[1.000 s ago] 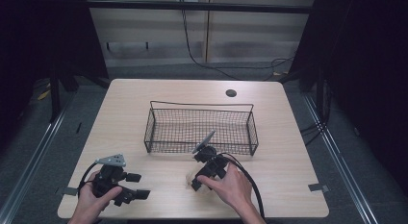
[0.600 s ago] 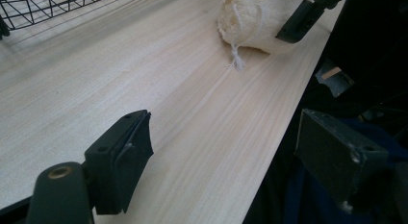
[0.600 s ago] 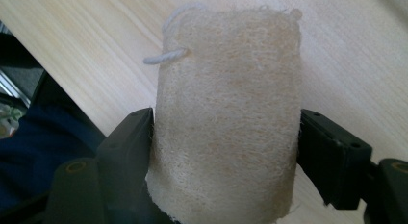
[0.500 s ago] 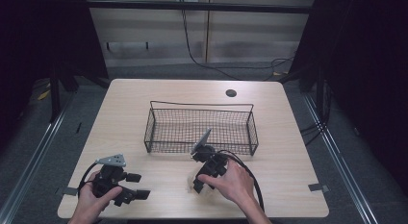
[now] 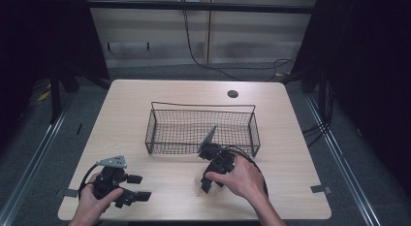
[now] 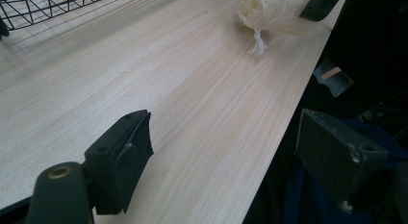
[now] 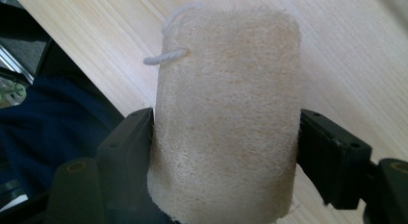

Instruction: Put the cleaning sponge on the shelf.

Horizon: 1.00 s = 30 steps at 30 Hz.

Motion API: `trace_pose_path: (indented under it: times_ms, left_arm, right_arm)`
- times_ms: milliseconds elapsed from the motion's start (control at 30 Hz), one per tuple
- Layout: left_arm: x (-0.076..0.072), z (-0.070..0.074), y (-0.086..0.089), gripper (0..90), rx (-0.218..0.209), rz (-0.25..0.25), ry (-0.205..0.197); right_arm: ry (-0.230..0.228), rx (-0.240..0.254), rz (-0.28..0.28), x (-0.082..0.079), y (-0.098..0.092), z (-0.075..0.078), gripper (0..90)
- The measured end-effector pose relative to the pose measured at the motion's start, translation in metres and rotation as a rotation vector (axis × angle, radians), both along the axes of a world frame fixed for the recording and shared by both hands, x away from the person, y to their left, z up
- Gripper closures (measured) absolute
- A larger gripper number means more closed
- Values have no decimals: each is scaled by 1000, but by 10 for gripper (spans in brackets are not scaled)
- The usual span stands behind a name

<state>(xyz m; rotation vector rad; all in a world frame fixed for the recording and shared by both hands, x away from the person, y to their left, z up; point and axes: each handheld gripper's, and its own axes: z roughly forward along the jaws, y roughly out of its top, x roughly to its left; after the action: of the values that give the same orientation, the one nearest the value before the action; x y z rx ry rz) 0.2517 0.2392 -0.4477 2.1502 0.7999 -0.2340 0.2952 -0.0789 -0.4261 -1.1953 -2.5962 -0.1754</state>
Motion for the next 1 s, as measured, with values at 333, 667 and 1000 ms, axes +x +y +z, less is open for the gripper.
trace_pose_path:
  times_ms: [333,667,1000]
  left_arm:
    - [0,0,0,197,-2,3,2]
    - [0,0,0,197,-1,0,0]
    - [0,0,0,197,-2,-2,1]
  right_arm:
    - [1,-11,24,2,-2,13,248]
    - [7,-10,44,4,-2,24,248]
    - [-10,-25,68,8,-2,41,247]
